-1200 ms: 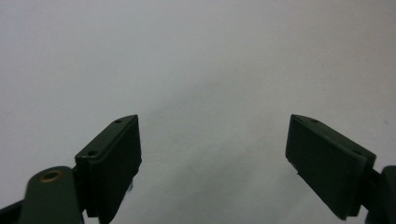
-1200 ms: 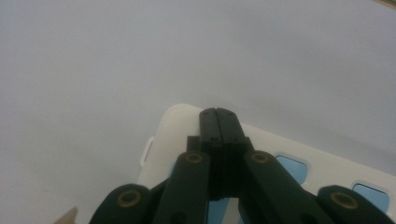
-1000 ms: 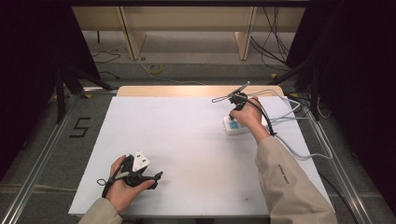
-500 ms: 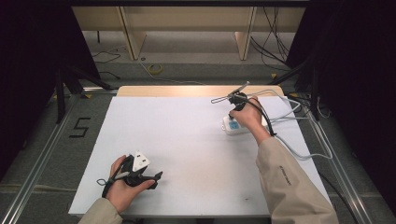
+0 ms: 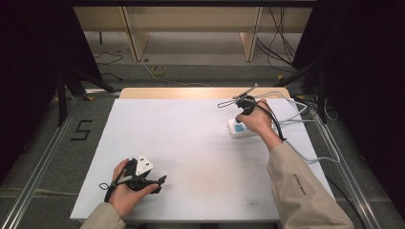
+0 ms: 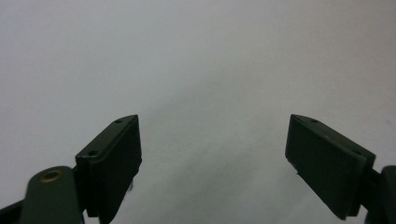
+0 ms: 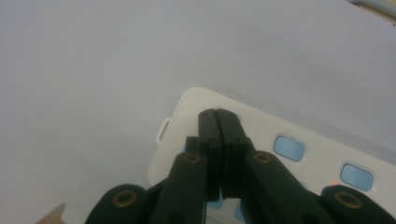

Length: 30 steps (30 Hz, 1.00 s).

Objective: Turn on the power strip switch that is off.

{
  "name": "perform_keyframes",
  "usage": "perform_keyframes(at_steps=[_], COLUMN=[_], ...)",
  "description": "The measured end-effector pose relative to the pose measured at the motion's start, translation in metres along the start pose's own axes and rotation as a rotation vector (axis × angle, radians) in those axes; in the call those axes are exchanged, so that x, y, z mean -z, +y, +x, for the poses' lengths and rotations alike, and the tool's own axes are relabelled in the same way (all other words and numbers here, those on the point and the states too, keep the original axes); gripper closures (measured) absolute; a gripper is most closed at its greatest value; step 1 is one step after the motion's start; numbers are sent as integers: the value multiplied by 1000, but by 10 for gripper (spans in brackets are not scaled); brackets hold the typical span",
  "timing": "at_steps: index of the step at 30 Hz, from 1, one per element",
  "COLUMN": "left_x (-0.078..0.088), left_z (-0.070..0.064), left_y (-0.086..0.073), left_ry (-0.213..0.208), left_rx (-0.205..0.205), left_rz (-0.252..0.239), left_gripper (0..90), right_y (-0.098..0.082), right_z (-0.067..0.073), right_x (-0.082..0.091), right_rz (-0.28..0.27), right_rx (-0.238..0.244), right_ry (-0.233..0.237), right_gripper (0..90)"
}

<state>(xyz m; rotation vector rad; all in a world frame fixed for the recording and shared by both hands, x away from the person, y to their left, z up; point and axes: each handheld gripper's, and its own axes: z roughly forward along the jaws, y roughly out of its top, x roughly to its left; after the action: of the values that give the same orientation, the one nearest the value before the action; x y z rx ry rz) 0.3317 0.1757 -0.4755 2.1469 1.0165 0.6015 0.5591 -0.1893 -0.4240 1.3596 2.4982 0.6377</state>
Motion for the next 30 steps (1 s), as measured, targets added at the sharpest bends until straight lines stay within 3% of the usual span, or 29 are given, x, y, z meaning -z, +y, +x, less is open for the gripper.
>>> perform_keyframes(at_steps=[11, 30], left_x=[0, 0], left_z=[0, -1], left_y=[0, 0], left_ry=[1, -1], left_rx=[1, 2], left_rz=[1, 6], left_gripper=[182, 183], right_y=[-13, -54], right_z=[5, 10], right_x=[14, 34], right_rz=[-29, -61], right_rx=[18, 26], right_ry=[14, 38], right_gripper=[882, 795])
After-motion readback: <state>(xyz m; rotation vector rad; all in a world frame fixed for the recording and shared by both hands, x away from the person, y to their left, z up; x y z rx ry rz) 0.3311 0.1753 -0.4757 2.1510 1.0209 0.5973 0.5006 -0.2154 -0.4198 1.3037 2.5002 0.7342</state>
